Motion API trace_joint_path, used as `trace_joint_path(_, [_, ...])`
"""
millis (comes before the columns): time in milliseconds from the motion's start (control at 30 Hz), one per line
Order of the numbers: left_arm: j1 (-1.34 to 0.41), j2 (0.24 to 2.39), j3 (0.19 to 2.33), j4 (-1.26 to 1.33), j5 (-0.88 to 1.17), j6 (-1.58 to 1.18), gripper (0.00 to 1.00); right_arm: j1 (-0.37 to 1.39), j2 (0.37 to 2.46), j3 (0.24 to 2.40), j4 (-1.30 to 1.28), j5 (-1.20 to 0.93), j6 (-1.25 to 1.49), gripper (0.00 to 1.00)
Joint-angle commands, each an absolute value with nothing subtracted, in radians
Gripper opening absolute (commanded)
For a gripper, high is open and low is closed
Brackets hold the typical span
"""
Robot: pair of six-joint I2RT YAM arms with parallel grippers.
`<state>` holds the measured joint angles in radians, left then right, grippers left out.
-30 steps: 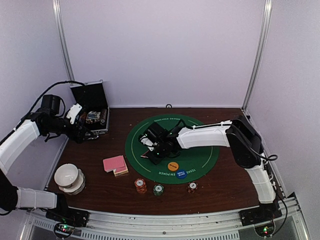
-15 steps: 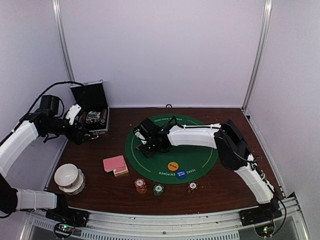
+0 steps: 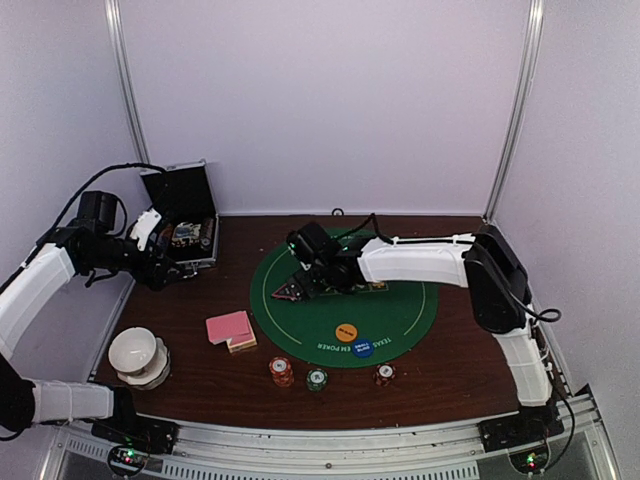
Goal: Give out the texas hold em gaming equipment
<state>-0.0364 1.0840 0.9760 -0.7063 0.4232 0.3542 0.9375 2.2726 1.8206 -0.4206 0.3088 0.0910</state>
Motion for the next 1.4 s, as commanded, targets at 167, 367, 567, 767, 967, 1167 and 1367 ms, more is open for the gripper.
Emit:
trace_joint_path(167, [-0.039,1.073,0.979,-0.690,0.439,0.351,0.98,0.893,2.049,1.638,-0.369,0.362,0.210,0.99])
trace_joint_path(367, [-0.039,1.078,0.980,-0.686,0.438,0.352,0.98,0.900,2.001,1.553,-0.492,0.233,0.261,0.99])
trace_joint_path(567, [-0.039,1.087,0.985,-0.685,0.439,0.347,0.98,0.952,1.925,1.390,-0.497,0.176,0.310,0.99])
trace_joint_path(767, [-0.039,1.082,0.982,-0.686,0.444,0.344,0.98,1.017,1.918,1.325,-0.482,0.165,0.333,1.00])
trace_joint_path(967, [-0.040,1.082,0.990,-0.686,0.447,0.340,0.98,1.032,1.948,1.318,-0.493,0.190,0.351,1.00])
trace_joint_path(1167, [-0.039,1.075,0.992,-0.686,0.448,0.343,0.98,1.032,1.969,1.308,-0.513,0.202,0.352,0.99])
trace_joint_path(1367, [-0.039,1.081,1.000,-0.686,0.449,0.344,0.98,1.026,1.969,1.266,-0.509,0.185,0.372,0.91])
